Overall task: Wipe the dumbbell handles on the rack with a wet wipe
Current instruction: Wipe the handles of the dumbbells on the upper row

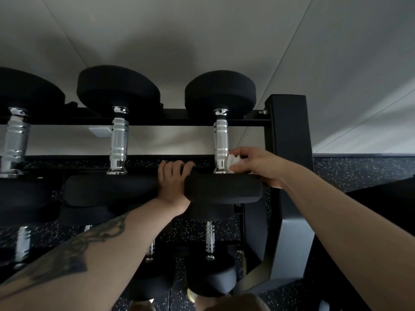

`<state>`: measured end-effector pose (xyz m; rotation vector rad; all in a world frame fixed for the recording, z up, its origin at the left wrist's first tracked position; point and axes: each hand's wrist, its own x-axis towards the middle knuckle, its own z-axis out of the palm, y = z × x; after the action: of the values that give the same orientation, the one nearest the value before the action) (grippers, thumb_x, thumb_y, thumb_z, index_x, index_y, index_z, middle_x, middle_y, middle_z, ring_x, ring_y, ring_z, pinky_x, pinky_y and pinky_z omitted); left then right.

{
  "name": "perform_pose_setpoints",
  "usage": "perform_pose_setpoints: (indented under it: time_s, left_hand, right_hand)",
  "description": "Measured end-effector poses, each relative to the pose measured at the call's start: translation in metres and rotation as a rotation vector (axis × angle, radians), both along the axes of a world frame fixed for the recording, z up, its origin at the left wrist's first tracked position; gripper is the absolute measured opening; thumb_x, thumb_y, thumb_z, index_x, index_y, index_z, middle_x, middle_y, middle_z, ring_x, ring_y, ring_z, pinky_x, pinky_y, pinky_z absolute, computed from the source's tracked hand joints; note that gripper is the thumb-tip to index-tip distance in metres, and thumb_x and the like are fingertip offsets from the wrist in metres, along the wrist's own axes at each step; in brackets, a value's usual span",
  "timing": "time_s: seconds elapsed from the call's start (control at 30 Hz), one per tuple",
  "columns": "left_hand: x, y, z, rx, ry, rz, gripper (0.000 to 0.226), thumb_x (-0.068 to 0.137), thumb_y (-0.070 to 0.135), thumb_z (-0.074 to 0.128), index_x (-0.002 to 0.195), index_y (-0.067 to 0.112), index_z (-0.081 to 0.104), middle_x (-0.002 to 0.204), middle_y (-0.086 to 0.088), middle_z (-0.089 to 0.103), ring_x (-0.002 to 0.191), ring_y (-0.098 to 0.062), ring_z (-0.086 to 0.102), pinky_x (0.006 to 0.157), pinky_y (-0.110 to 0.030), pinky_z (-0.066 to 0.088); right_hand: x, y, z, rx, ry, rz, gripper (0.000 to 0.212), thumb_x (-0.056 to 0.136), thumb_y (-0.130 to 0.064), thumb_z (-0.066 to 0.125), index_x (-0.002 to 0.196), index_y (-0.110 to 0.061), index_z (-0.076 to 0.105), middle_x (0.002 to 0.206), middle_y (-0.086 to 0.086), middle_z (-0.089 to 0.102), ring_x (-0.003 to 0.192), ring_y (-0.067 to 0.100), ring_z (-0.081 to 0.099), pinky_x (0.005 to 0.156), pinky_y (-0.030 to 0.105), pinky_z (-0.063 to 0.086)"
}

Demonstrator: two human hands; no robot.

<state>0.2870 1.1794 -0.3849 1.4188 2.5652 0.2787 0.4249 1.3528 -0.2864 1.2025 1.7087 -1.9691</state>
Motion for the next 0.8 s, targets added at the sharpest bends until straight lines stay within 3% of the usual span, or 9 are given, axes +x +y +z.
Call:
perform_pose_setpoints:
  time_s: [0.1,0.17,0.3,0.37,0.43,0.53,0.63,0.73,0.8]
  left_hand:
    - [0.000,-0.001,0.003,-0.053,0.002,-0.011,0.082,0.072,0.053,0.010,0.136,0.016,0.045,0.131,-0.013,0.046,0.130,-0.035,0.035,0.112,-0.038,-0.009]
    - [0.001,-0.001,0.005,-0.045,0.000,-0.006,0.083,0.072,0.054,0.011,0.136,0.014,0.046,0.131,-0.015,0.047,0.129,-0.036,0.036,0.113,-0.039,-0.009]
    - [-0.001,0.001,0.006,-0.145,0.030,-0.009,0.087,0.068,0.057,-0.002,0.141,0.024,0.032,0.139,-0.007,0.036,0.134,-0.028,0.024,0.113,-0.038,-0.012]
    - [-0.001,0.001,0.008,-0.151,0.026,-0.008,0.089,0.066,0.057,-0.005,0.141,0.025,0.031,0.139,-0.005,0.035,0.135,-0.026,0.023,0.113,-0.038,-0.012]
    - [0.001,0.001,0.010,-0.162,0.026,-0.009,0.090,0.064,0.057,-0.006,0.140,0.024,0.031,0.139,-0.005,0.034,0.135,-0.026,0.023,0.114,-0.038,-0.010]
    - [0.001,0.001,0.010,-0.138,0.016,0.009,0.071,0.080,0.053,0.010,0.140,0.023,0.031,0.139,-0.006,0.034,0.134,-0.026,0.023,0.115,-0.039,-0.009]
    - [0.000,0.000,0.012,-0.150,-0.039,-0.001,0.060,0.087,0.053,0.025,0.141,0.026,0.025,0.140,-0.004,0.030,0.136,-0.026,0.018,0.117,-0.040,-0.010]
    - [0.001,-0.001,0.011,-0.119,-0.074,0.000,0.057,0.091,0.040,0.046,0.142,0.029,0.021,0.141,-0.003,0.026,0.137,-0.025,0.014,0.117,-0.039,-0.013]
    - [0.001,-0.001,0.006,-0.091,-0.068,0.007,0.061,0.090,0.036,0.052,0.142,0.030,0.020,0.141,-0.002,0.026,0.137,-0.024,0.014,0.115,-0.038,-0.014]
  right_hand:
    - [0.002,-0.006,0.017,0.538,-0.040,0.162,0.027,0.073,-0.021,0.079,0.095,-0.029,0.066,0.096,-0.005,0.064,0.090,0.013,0.061,0.078,0.029,0.053]
    - [-0.006,-0.014,0.029,0.814,0.000,0.299,0.029,0.071,-0.028,0.080,0.094,-0.034,0.063,0.090,-0.010,0.064,0.085,0.009,0.061,0.074,0.027,0.052]
    - [-0.039,-0.028,0.037,1.063,0.149,0.532,0.030,0.077,-0.020,0.068,0.102,-0.036,0.063,0.093,-0.016,0.068,0.092,0.004,0.061,0.080,0.021,0.046]
    - [-0.052,-0.026,0.033,1.225,0.141,0.715,0.025,0.080,-0.027,0.065,0.104,-0.035,0.063,0.096,-0.017,0.063,0.096,0.006,0.055,0.085,0.020,0.037]
    - [-0.062,-0.025,0.028,1.335,0.136,0.895,0.020,0.084,-0.033,0.063,0.105,-0.035,0.062,0.101,-0.010,0.055,0.099,0.011,0.049,0.080,0.022,0.031]
    - [-0.067,-0.026,0.025,1.282,0.133,0.940,0.019,0.085,-0.032,0.064,0.104,-0.033,0.063,0.103,-0.005,0.057,0.099,0.016,0.054,0.074,0.026,0.043]
    - [-0.049,-0.023,0.029,1.248,0.133,0.810,0.020,0.084,-0.032,0.064,0.104,-0.034,0.065,0.097,-0.010,0.065,0.093,0.012,0.059,0.076,0.028,0.047]
    - [-0.016,-0.014,0.029,1.059,0.154,0.258,0.025,0.078,-0.020,0.072,0.101,-0.030,0.071,0.087,-0.015,0.066,0.083,0.004,0.061,0.073,0.017,0.046]
    - [-0.001,-0.010,0.017,0.896,0.068,-0.078,0.029,0.078,-0.014,0.071,0.105,-0.023,0.071,0.093,-0.012,0.067,0.088,0.005,0.062,0.070,0.008,0.040]
